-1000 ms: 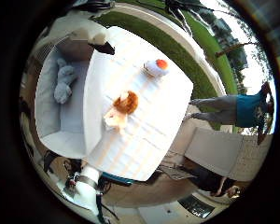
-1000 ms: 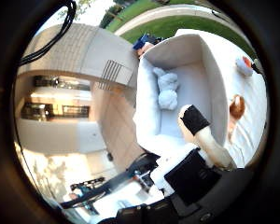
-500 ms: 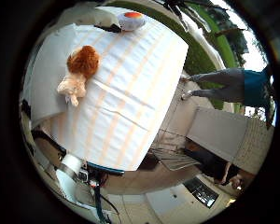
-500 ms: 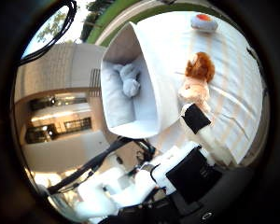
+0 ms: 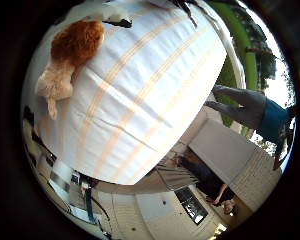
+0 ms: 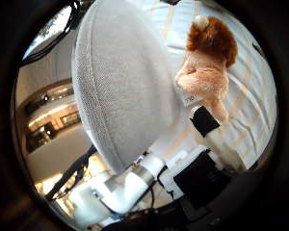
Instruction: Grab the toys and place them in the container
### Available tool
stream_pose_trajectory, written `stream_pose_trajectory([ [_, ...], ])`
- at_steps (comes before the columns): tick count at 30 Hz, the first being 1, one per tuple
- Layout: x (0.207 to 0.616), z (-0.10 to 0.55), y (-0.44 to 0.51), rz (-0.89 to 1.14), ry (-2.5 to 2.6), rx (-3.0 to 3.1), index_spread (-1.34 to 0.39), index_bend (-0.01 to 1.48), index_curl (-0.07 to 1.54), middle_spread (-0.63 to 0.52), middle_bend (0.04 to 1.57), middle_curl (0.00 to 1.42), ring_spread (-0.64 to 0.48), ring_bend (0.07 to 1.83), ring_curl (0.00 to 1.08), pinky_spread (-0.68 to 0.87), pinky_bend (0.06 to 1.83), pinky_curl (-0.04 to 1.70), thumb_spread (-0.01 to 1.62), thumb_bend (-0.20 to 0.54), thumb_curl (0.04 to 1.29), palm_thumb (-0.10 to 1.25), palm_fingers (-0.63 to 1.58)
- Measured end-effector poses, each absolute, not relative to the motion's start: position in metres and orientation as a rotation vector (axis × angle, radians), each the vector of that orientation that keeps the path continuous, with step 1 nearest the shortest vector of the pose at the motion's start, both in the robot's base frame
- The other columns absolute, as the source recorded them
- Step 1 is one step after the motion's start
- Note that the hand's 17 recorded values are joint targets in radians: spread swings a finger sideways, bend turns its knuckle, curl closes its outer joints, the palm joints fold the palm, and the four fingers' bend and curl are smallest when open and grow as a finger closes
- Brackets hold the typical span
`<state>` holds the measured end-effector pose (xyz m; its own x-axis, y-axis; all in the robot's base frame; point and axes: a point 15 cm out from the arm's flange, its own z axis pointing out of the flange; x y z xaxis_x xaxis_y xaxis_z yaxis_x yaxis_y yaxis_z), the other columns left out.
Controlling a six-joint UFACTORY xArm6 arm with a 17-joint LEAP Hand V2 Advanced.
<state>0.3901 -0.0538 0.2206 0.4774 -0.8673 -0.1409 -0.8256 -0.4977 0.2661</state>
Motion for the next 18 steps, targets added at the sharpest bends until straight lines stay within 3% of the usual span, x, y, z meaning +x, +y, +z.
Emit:
stream_pose_trajectory([
  [18,0.404,0.168,-0.033,-0.31,-1.33,2.45,-0.36,0.19,0.28,0.01,0.16,0.31,0.24,0.31,0.31,0.39,0.53,0.23,1.08,-0.027,0.43,0.84,0.02],
])
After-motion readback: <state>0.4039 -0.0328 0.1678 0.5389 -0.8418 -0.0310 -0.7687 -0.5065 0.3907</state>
